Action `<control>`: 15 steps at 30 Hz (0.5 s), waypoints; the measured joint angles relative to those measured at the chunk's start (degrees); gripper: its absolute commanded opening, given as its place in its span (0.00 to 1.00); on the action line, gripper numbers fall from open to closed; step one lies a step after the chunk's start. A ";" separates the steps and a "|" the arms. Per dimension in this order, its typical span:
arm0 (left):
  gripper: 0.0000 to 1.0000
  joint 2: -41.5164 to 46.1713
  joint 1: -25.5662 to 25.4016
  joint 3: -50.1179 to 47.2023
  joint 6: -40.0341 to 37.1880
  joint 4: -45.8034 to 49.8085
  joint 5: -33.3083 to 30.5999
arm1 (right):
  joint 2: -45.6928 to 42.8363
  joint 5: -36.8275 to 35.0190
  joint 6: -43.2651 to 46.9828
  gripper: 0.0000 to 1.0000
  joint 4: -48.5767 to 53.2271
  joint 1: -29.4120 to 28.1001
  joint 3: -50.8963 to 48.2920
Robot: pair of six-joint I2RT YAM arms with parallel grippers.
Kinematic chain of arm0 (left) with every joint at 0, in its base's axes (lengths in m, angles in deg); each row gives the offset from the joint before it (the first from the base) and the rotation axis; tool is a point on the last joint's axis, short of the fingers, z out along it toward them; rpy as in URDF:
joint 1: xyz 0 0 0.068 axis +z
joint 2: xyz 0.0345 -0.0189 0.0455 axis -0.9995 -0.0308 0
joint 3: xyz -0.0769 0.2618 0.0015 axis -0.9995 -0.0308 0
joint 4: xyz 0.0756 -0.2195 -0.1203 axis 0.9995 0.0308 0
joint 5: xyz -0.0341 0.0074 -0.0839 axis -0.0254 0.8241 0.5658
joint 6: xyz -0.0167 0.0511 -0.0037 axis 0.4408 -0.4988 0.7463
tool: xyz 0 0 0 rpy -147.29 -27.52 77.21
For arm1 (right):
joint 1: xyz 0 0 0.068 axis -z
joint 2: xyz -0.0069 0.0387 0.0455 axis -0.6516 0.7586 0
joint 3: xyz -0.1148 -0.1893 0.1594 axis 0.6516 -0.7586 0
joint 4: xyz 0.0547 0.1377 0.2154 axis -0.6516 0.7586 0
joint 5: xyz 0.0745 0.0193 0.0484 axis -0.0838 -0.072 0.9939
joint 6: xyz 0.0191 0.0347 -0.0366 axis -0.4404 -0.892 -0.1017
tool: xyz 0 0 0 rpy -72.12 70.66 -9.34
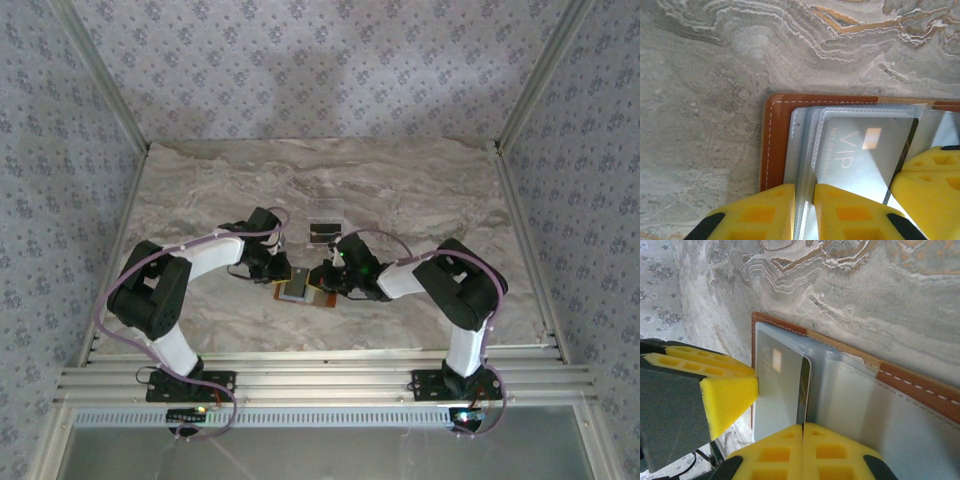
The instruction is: Take the credit cards out of the card holder
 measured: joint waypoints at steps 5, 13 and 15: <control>0.18 -0.04 0.00 0.00 0.02 -0.22 0.22 | -1.49 -0.35 0.04 0.00 0.90 0.17 -0.76; 0.19 -0.04 -0.09 0.00 0.04 -0.24 0.22 | -3.30 -1.53 0.61 0.00 4.94 0.66 -1.55; 0.19 -0.04 -0.09 0.00 0.04 -0.24 0.22 | -3.32 -1.84 0.63 0.00 5.49 0.79 -1.60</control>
